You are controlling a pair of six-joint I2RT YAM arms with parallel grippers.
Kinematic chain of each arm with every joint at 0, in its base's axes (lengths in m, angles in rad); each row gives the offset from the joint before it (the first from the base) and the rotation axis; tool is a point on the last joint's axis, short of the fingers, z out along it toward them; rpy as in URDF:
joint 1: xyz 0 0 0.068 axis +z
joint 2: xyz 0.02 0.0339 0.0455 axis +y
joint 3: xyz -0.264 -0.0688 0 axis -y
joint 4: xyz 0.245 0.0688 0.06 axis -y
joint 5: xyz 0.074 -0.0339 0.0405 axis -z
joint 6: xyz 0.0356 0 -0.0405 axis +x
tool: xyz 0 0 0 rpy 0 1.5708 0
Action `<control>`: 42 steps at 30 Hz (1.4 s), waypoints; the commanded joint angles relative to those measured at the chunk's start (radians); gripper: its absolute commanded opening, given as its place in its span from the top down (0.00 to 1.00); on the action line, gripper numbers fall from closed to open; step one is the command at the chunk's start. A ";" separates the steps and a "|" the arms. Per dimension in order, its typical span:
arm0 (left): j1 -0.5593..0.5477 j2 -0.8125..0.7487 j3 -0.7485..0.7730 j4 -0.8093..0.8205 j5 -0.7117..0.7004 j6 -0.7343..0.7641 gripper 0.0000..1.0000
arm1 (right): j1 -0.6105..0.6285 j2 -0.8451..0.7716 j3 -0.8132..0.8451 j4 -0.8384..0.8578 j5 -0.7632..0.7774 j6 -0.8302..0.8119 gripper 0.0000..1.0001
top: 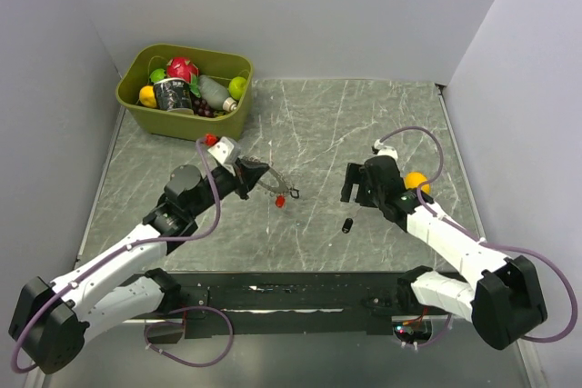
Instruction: Put the keys on the keyring
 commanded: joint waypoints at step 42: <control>-0.032 0.008 -0.063 0.236 0.450 0.216 0.99 | -0.160 0.409 0.185 0.039 -0.136 0.148 0.71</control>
